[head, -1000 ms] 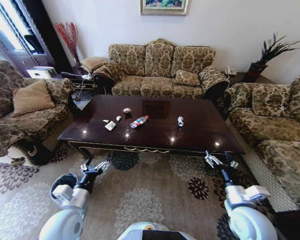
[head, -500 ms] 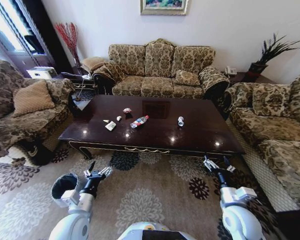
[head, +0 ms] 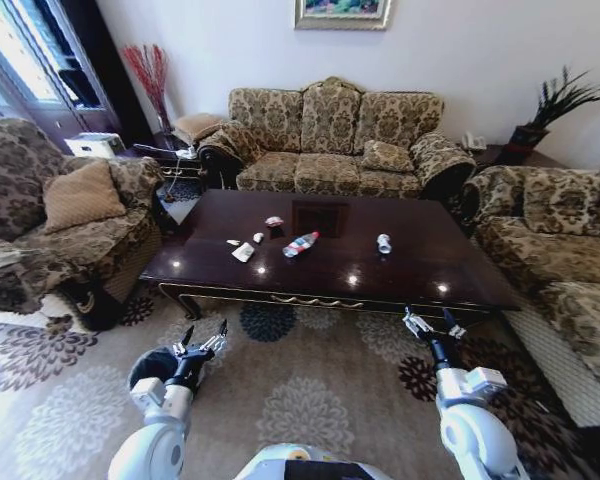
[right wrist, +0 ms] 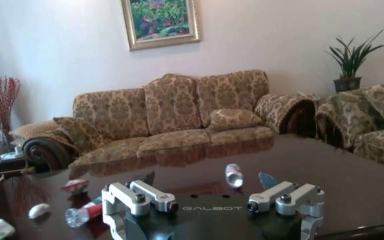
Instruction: Move to the front of the table and place the trash on the table into the trash bin.
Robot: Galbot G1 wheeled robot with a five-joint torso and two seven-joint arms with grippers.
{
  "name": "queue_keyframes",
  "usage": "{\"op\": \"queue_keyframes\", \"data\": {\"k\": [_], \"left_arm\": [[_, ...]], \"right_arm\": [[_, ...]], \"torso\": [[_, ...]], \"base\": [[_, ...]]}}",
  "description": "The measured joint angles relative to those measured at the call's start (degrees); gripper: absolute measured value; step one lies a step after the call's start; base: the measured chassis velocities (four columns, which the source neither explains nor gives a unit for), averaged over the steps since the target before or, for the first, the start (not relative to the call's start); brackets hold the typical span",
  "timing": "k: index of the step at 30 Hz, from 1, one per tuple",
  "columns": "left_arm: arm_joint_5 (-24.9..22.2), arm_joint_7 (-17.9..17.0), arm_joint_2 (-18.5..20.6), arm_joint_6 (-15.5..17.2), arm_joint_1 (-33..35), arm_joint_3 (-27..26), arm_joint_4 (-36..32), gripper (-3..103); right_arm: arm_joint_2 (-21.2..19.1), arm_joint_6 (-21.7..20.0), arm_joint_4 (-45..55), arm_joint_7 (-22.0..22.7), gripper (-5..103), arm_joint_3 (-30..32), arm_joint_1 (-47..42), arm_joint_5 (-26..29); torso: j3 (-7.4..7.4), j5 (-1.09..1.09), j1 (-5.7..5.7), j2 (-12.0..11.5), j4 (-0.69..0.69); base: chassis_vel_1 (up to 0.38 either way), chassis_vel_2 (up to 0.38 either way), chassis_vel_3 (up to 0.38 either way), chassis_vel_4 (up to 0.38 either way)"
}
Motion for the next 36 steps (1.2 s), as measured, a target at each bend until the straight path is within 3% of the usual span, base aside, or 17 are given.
{"op": "queue_keyframes", "data": {"k": [9, 11, 15, 22, 28, 33, 36], "left_arm": [[-1.07, 0.19, 0.31, 0.21, 0.08, -0.37, 0.99, 99], [-1.28, 0.26, 1.08, 0.46, 0.09, -1.01, 2.56, 99], [-0.37, 0.74, 2.83, 1.10, 0.63, -1.86, 5.39, 100], [2.55, 1.78, 4.67, 3.05, 1.87, -2.10, 10.68, 100], [2.36, 1.56, 8.51, 4.85, -0.70, -1.38, 20.92, 97], [1.35, 0.86, 11.04, 5.43, -4.86, -0.60, 29.92, 101], [0.44, 0.65, 12.09, 5.61, -7.78, -0.26, 34.51, 97]], "right_arm": [[0.45, 2.50, -0.51, 0.00, 100, -0.91, 0.26, 0.25], [0.64, 3.46, -0.45, 0.00, 100, -1.04, 0.25, 0.27], [1.20, 4.39, 0.69, -0.01, 100, -0.97, -0.41, -1.12], [1.66, 8.85, 0.86, 0.00, 100, -1.79, -2.59, -3.50], [1.90, 11.68, 0.35, 0.01, 100, -2.03, -3.68, -4.17], [2.53, 12.87, -0.87, 0.00, 100, -2.05, -3.48, -5.26], [2.59, 12.80, -1.20, 0.00, 100, -2.05, -3.55, -5.87]], "torso": [[-0.01, -0.09, 0.00, 0.00, -0.02], [0.00, -0.02, 0.00, 0.00, 0.01], [-0.01, -0.13, 0.00, 0.00, -0.01], [0.00, 0.00, -0.01, 0.00, 0.00], [-0.01, -0.03, -0.01, 0.00, -0.01], [0.00, -0.04, 0.00, 0.00, 0.01], [0.00, -0.06, 0.00, 0.00, 0.00]], "base": [[0.340, 0.338, -0.345, -0.344], [0.309, 0.283, -0.255, -0.290], [0.164, 0.151, -0.140, -0.201], [-0.015, -0.020, 0.006, -0.006], [-0.023, -0.030, 0.009, 0.021], [0.000, 0.000, 0.000, 0.000], [0.000, 0.000, 0.000, 0.000]]}}
